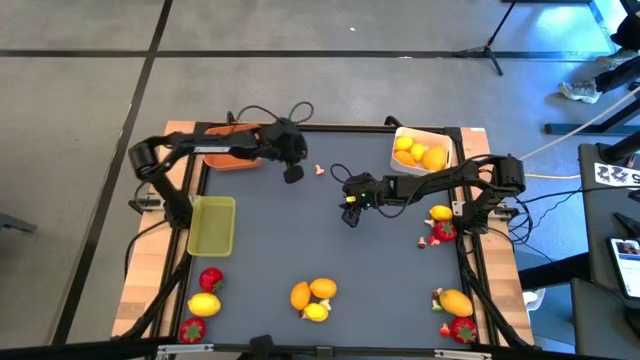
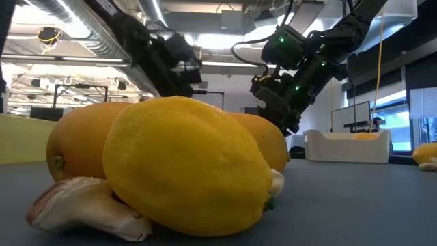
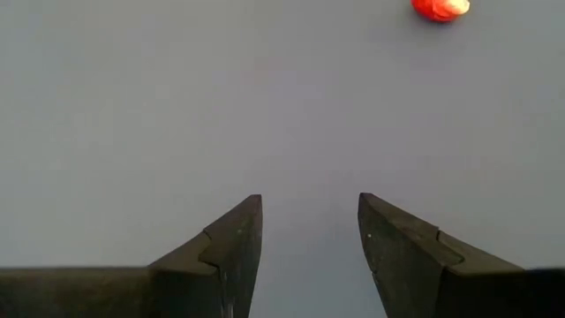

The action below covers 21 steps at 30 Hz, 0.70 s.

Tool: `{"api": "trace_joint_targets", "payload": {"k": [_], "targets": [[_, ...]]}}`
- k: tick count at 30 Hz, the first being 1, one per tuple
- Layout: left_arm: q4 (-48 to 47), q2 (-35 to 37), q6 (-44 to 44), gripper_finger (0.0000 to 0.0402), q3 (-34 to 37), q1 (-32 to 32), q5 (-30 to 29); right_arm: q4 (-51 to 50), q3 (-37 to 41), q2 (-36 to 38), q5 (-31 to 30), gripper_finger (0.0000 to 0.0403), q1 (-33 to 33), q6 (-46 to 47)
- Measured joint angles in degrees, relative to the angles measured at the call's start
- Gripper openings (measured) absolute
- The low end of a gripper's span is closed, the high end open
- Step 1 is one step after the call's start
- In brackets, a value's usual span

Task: Sort produce into baskets
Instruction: Put the red mushroom into the orange bin

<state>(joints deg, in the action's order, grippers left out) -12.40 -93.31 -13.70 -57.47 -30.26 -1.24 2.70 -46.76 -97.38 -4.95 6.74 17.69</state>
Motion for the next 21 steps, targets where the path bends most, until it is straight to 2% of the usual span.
{"api": "trace_joint_targets", "payload": {"k": [10,14,21], "targets": [[-17.27,17.83,2.65,0.0028,-0.04,-5.47,-7.10,0.70,0.00,0.00,1.46,0.0188,0.02,2.93],[-21.86,20.43,4.26,0.0028,1.38,-9.45,-12.67,0.70,0.00,0.00,1.50,0.0188,0.02,2.94],[-19.69,19.34,6.96,0.0029,8.34,-14.42,-12.78,0.47,0.00,0.00,-2.11,0.0188,0.02,4.90]]}}
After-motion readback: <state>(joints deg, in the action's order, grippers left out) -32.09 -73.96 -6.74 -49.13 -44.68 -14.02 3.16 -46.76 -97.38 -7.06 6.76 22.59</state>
